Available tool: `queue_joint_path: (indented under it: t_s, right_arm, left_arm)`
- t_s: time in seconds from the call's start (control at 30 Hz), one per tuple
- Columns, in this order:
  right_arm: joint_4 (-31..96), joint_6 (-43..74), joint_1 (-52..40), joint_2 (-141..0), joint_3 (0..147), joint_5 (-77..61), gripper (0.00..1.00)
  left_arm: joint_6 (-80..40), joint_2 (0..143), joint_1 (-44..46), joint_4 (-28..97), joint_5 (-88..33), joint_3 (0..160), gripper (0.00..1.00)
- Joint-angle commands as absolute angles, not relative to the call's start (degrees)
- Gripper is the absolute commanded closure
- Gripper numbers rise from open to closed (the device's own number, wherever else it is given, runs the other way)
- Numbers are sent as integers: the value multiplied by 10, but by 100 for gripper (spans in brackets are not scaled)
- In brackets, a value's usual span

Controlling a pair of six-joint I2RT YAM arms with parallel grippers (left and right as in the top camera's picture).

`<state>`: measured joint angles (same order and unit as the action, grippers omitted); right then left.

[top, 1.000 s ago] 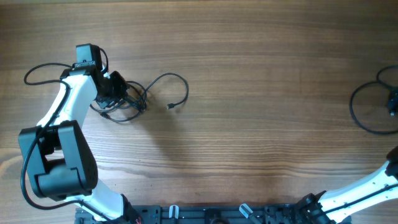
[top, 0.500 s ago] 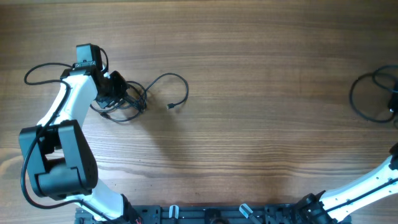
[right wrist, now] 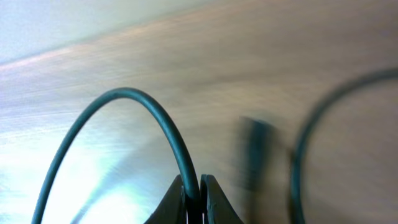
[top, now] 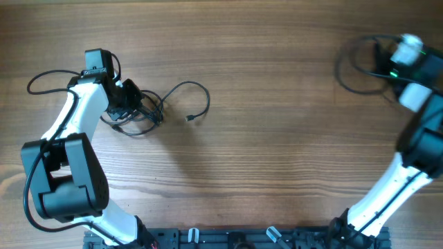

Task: Untangle cables
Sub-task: 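Move right gripper left toward the tangle held by left gripper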

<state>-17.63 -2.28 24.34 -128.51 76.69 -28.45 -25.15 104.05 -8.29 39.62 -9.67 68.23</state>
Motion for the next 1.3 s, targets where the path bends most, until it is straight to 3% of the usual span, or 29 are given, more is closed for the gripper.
queue_joint_path:
  t_s: [0.0,0.17,0.37,0.4,0.43,0.47,0.83,1.03,1.13,1.27]
  right_arm:
    - [-217,1,178,-1294,764,-141,96]
    - [-238,0,138,-1294,764,-3,96]
    - [-228,-15,160,-1282,766,4,95]
    - [-223,-15,166,-1275,766,4,87]
    - [-219,-15,170,-1269,766,4,57]
    - [-217,-15,175,-1262,766,4,1]
    - [-119,10,178,-1109,766,-8,0]
    - [100,146,178,-1028,766,-143,0]
    - [194,223,177,-1027,765,-246,0]
    - [303,223,157,-1030,764,-301,0]
  left_arm:
    - [-244,1048,-81,397,-89,685,84]
    - [-244,1048,-81,396,-89,685,84]
    - [-244,1048,-81,396,-89,685,83]
    - [-244,1048,-81,396,-89,685,83]
    - [-244,1048,-81,396,-89,685,83]
    - [-244,1048,-81,396,-89,685,83]
    - [-244,1048,-81,388,-89,685,80]
    - [-244,1048,-81,383,-90,685,44]
    - [-244,1048,-81,383,-90,685,32]
    - [-244,1048,-81,383,-90,685,19]
